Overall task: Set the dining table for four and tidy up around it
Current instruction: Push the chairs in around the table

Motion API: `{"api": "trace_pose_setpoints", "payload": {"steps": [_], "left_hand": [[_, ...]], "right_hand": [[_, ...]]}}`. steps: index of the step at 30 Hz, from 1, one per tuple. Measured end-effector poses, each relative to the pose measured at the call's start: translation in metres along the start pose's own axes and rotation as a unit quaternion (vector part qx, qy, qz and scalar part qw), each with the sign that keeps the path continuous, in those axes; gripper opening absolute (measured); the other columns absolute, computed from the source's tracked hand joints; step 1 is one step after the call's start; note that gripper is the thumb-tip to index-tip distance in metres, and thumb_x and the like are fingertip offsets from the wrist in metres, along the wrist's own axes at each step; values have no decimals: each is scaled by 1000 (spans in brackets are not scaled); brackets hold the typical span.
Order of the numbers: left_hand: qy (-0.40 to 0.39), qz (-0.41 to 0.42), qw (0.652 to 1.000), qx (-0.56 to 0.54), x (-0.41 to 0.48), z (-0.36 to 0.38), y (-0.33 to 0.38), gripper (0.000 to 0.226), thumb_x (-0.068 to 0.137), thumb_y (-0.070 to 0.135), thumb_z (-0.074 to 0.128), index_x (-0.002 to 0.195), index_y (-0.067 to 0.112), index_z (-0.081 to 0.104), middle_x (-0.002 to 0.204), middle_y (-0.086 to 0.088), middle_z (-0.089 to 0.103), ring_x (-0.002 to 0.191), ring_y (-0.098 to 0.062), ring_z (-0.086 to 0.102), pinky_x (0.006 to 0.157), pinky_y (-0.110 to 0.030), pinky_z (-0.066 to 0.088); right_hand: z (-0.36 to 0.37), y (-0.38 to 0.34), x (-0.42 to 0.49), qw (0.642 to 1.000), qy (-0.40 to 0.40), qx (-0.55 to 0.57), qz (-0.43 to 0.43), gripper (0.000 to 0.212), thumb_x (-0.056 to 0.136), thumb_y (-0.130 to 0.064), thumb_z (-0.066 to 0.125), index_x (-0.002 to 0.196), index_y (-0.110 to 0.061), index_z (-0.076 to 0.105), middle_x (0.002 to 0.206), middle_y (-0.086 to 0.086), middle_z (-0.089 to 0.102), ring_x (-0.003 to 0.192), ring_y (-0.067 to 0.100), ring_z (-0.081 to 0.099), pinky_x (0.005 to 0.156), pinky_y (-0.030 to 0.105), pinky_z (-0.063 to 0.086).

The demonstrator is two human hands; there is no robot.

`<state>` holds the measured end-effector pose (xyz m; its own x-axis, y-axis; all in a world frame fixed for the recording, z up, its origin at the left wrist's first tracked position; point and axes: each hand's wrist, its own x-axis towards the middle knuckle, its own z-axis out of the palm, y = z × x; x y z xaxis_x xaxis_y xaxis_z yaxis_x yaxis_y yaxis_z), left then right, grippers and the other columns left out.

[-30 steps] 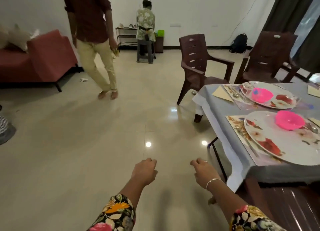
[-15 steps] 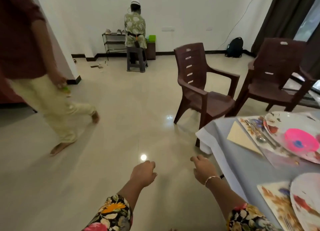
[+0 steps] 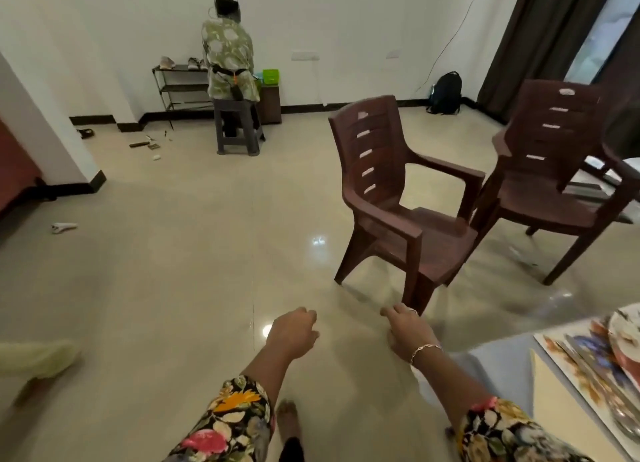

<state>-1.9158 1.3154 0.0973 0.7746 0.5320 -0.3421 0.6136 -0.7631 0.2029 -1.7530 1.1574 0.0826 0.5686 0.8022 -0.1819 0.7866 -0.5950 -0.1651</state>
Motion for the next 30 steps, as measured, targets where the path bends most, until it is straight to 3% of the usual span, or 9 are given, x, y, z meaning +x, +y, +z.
{"api": "trace_pose_setpoints", "payload": {"steps": [8, 14, 30], "left_hand": [[-15, 37, 999, 19, 170, -97, -89, 35, 97, 32, 45, 124, 11, 49, 125, -6, 52, 113, -25, 52, 92, -33, 41], [22, 75, 997, 22, 283, -163, -126, 35, 97, 33, 43, 127, 14, 47, 127, -3, 51, 113, -22, 52, 90, -30, 40], [37, 205, 974, 93, 618, -320, -133, 35, 97, 31, 44, 127, 12, 48, 127, -6, 50, 115, -24, 50, 91, -34, 41]], "right_hand": [[-38, -34, 196, 989, 44, 88, 112, 38, 88, -11, 46, 125, -19, 47, 124, 2, 47, 114, 21, 48, 86, 29, 42], [-59, -48, 311, 979, 71, 120, 149, 34, 89, -15, 49, 123, -18, 50, 121, 3, 50, 113, 22, 49, 90, 32, 44], [-132, 15, 622, 924, 174, 183, 285, 25, 88, -12, 50, 113, -10, 55, 112, 12, 55, 104, 31, 53, 85, 39, 44]]}}
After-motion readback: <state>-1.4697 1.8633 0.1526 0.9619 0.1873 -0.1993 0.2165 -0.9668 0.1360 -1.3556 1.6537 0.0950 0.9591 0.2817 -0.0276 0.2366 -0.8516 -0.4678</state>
